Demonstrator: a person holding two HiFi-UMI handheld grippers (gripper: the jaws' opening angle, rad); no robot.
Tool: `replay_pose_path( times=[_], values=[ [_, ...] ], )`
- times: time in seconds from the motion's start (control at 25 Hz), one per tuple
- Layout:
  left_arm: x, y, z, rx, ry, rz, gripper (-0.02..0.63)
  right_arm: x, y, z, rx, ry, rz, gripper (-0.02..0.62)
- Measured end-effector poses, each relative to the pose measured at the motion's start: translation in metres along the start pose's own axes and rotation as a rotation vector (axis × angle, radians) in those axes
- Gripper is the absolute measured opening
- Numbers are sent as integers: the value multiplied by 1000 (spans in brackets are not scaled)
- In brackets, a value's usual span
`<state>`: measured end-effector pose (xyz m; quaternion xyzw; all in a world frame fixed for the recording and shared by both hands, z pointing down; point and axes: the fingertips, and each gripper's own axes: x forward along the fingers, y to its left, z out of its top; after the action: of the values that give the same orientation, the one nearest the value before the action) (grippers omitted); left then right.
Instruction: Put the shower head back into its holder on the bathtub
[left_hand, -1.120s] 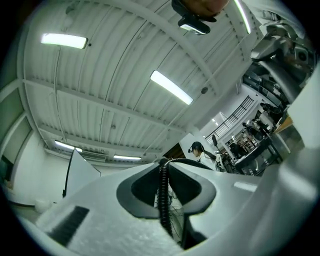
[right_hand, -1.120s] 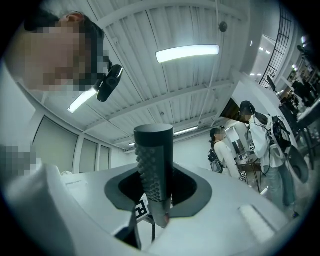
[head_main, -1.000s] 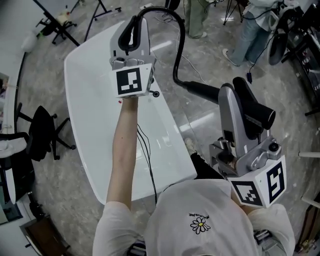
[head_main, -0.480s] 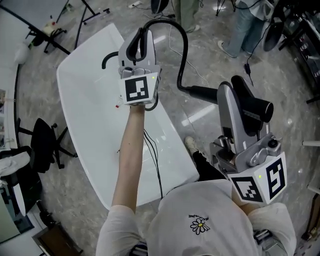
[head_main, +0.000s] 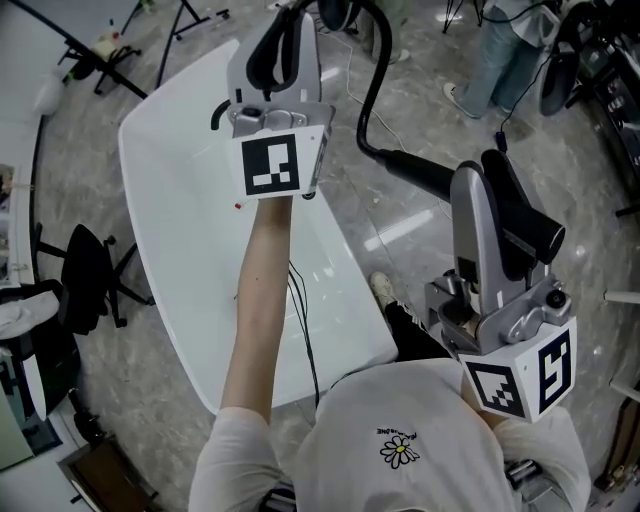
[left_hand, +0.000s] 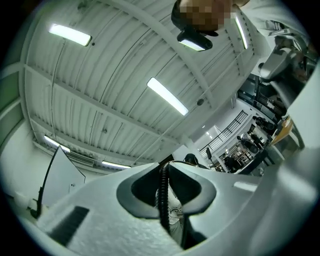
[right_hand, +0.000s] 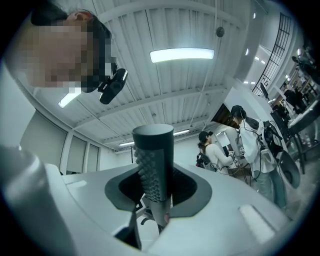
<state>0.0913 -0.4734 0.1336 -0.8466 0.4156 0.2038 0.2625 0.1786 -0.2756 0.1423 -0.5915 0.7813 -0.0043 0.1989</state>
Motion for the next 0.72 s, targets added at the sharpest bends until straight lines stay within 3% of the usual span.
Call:
replay_pose_path(
  times=[0.24,0.4,0.6,0.72],
  values=[
    [-33,-12,-40,-72,101,25,54,-9,6,0,-31,10,-14,115],
    [-38,-20,-62,-58,181,33,54,-12,0,-5,-16,28,-17,115],
    [-43,-17,-84,-88,174,43,54,-11,-11,-14,-4,47,-28,115],
    [-54,-10,-106,-100,217,64,54,-6,-16,-21,18,61,-26,115]
  ],
)
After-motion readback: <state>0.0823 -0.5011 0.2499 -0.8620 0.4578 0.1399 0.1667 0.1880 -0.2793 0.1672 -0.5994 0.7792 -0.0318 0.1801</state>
